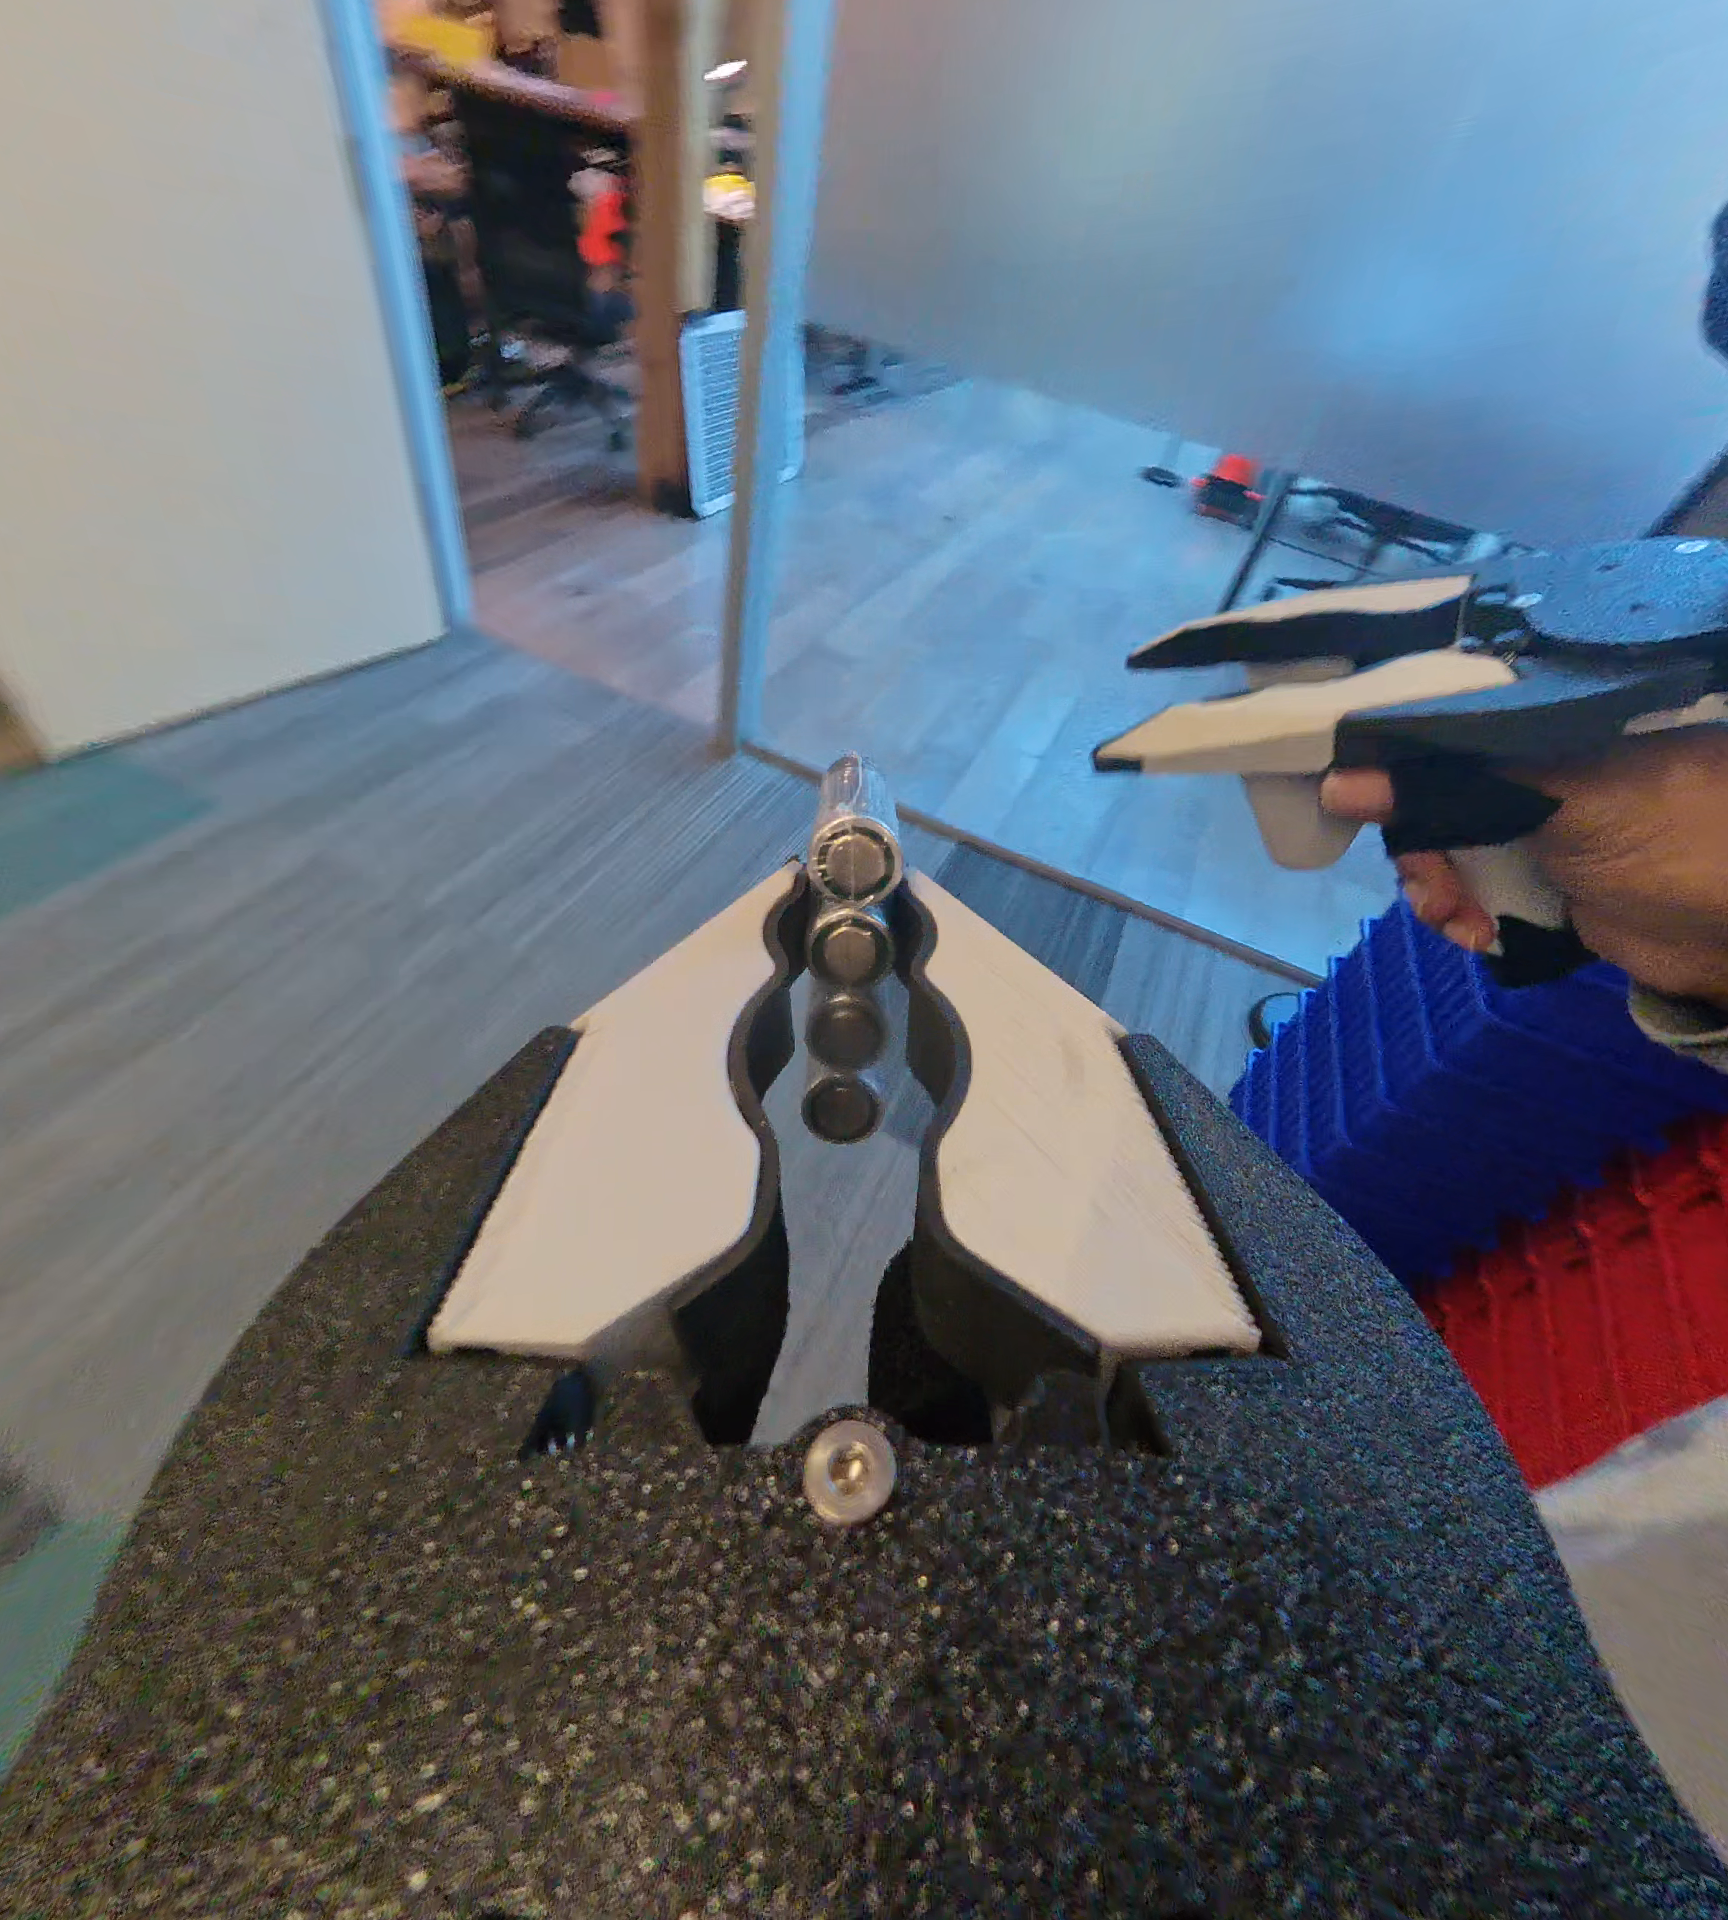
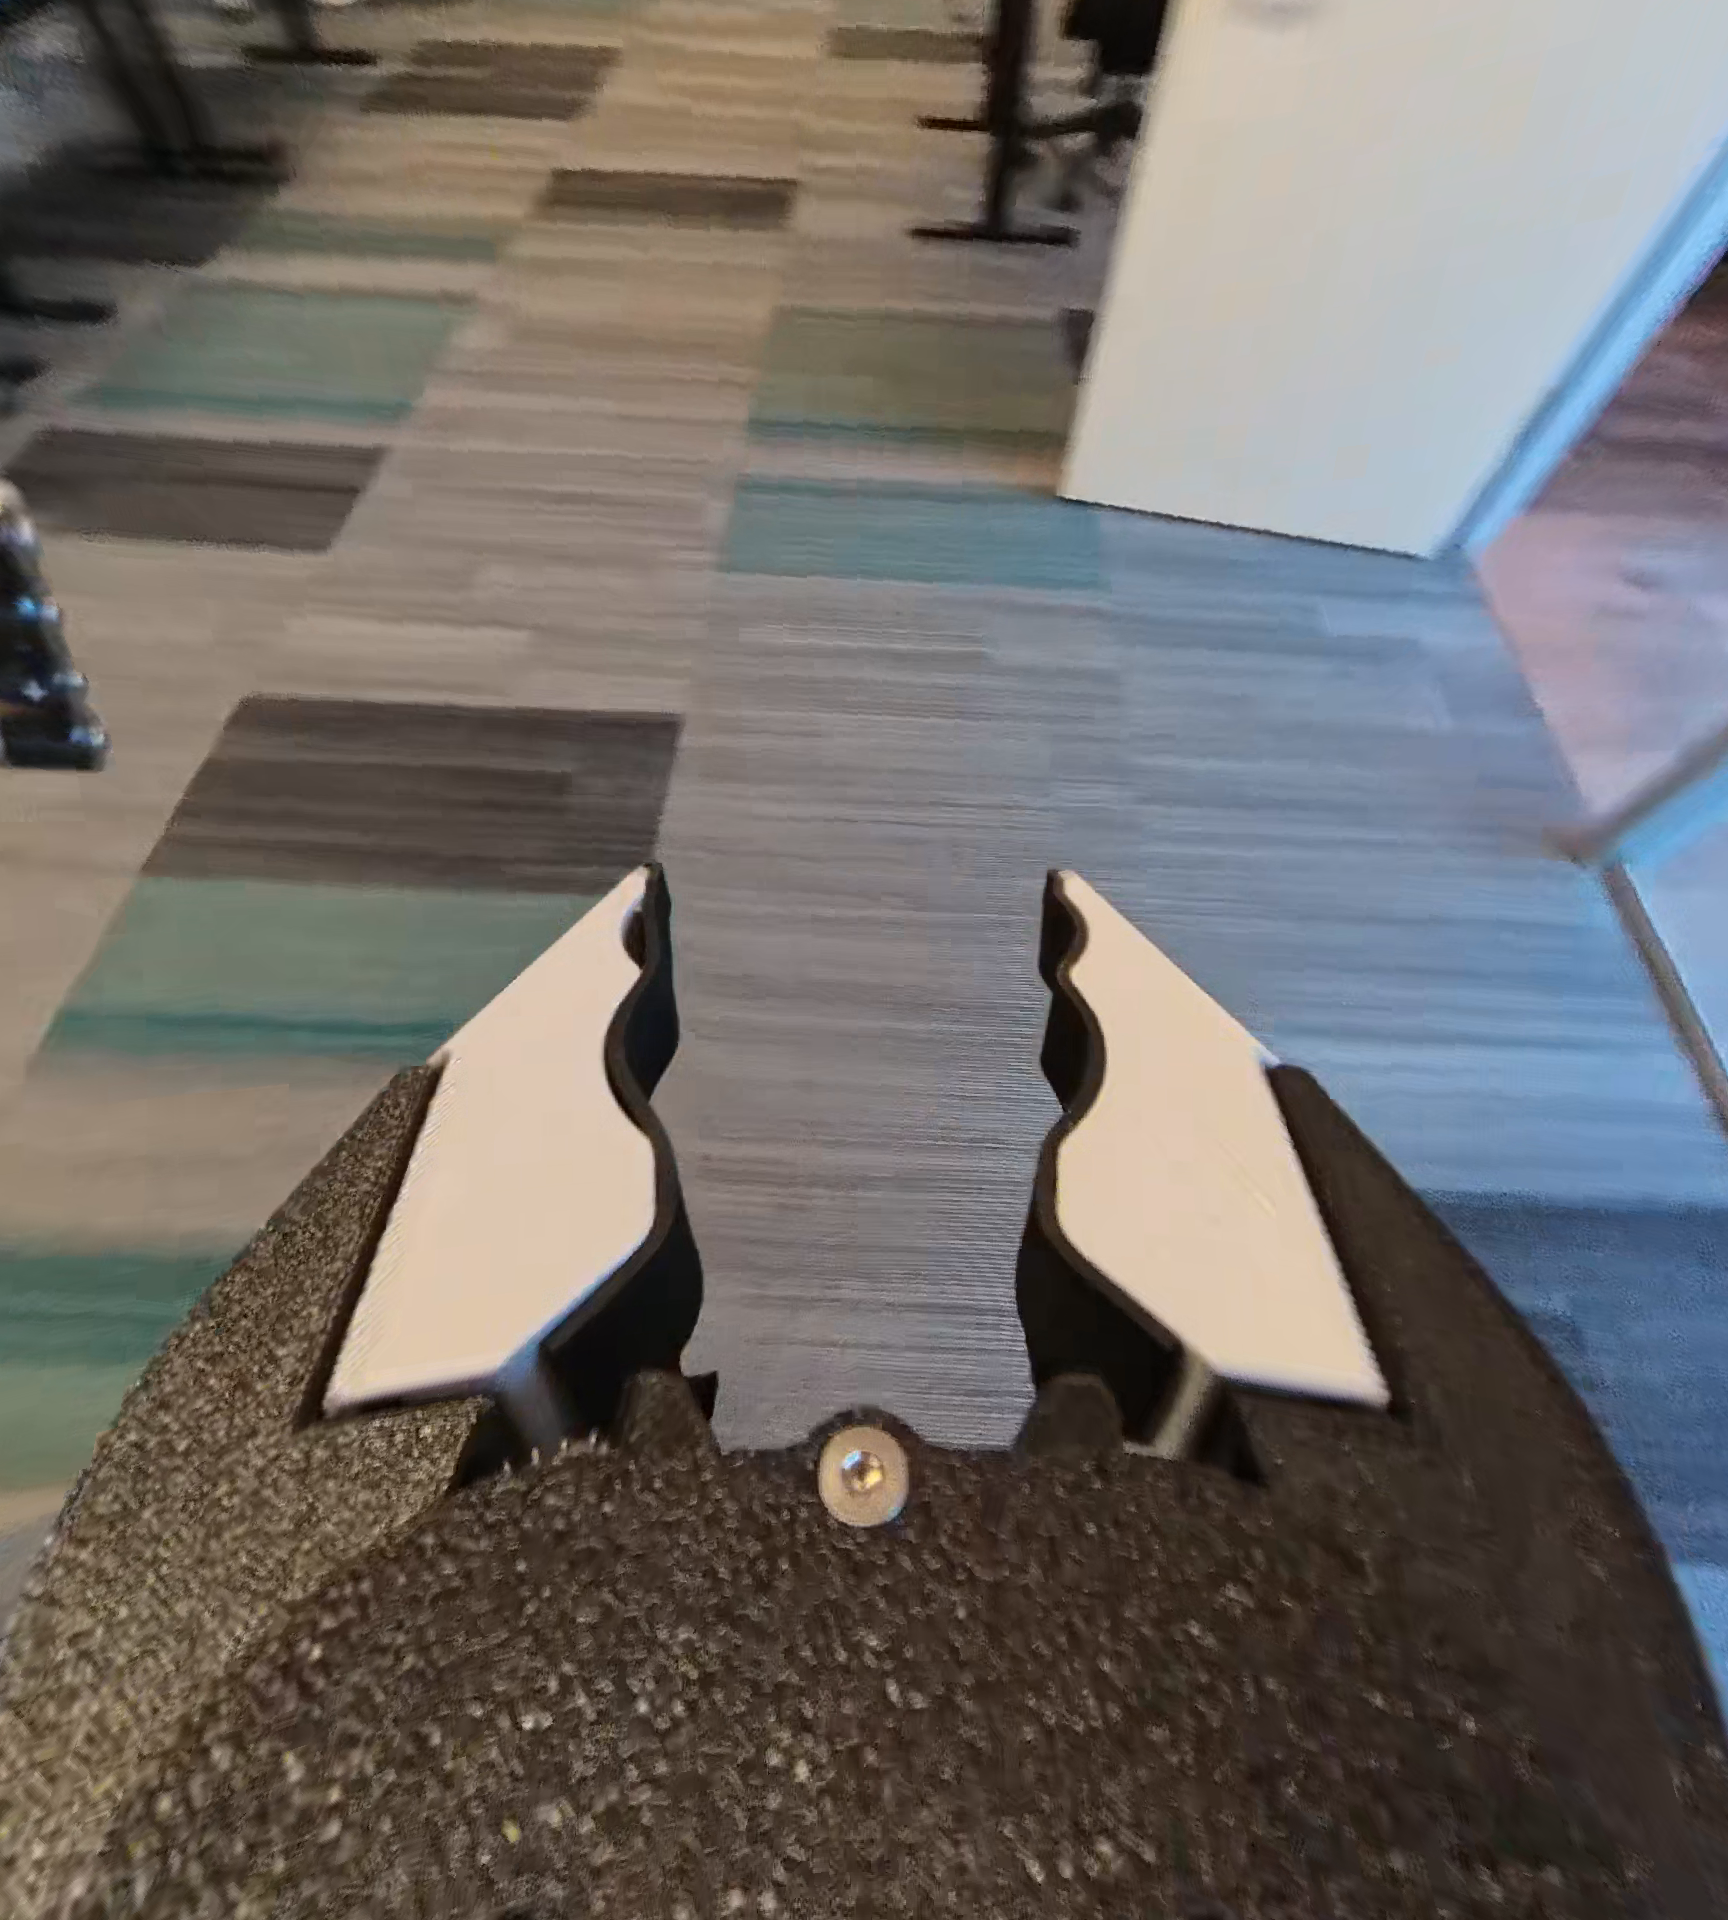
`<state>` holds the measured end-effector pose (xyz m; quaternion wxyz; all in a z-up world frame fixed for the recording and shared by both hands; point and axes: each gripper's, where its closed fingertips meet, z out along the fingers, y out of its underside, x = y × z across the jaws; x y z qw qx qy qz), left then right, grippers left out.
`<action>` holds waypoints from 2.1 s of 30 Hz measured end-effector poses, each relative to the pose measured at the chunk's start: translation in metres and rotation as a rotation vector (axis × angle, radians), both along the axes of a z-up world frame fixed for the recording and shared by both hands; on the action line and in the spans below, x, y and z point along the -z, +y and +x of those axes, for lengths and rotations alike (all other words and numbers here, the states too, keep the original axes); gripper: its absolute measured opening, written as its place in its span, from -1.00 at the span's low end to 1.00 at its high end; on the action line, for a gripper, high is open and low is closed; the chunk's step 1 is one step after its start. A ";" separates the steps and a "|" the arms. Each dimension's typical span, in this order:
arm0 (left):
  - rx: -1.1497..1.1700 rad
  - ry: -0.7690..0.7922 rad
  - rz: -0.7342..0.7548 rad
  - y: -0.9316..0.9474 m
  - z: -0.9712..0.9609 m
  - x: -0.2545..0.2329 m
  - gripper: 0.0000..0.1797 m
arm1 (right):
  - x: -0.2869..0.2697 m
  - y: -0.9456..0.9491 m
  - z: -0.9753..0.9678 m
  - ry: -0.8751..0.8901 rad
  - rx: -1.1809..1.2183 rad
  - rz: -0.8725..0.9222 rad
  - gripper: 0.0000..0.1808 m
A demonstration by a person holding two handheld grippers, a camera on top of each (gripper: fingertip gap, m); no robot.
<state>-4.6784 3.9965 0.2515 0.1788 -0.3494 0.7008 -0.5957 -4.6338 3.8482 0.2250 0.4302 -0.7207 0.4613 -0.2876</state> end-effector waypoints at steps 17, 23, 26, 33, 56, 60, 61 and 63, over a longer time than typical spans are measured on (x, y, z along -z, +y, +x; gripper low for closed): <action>0.084 0.000 -0.087 -0.351 0.610 -0.024 -0.87 | -0.014 -0.367 0.601 -0.006 0.285 -0.058 -0.25; 0.030 0.050 -0.064 -0.383 0.815 0.009 -0.87 | -0.018 -0.421 0.807 -0.007 0.253 -0.103 -0.24; 0.034 0.062 -0.066 -0.405 0.935 0.039 -0.88 | -0.004 -0.452 0.917 -0.012 0.282 -0.107 -0.24; 0.264 0.048 -0.061 -0.516 1.209 0.021 -0.88 | 0.000 -0.541 1.143 0.003 0.416 -0.065 -0.20; 0.836 0.378 -0.469 -1.035 1.860 -0.069 -0.88 | -0.090 -0.897 1.819 -0.408 0.004 0.215 -0.38; 1.014 0.453 -0.535 -1.162 1.938 -0.060 -0.87 | -0.068 -1.015 1.902 -0.391 0.063 0.303 -0.59; 1.057 0.471 -0.543 -1.196 1.956 -0.058 -0.88 | -0.062 -1.043 1.921 -0.381 0.066 0.337 -0.70; 1.143 0.533 -0.575 -1.267 1.992 -0.059 -0.88 | -0.062 -1.111 1.959 -0.342 0.119 0.416 -0.75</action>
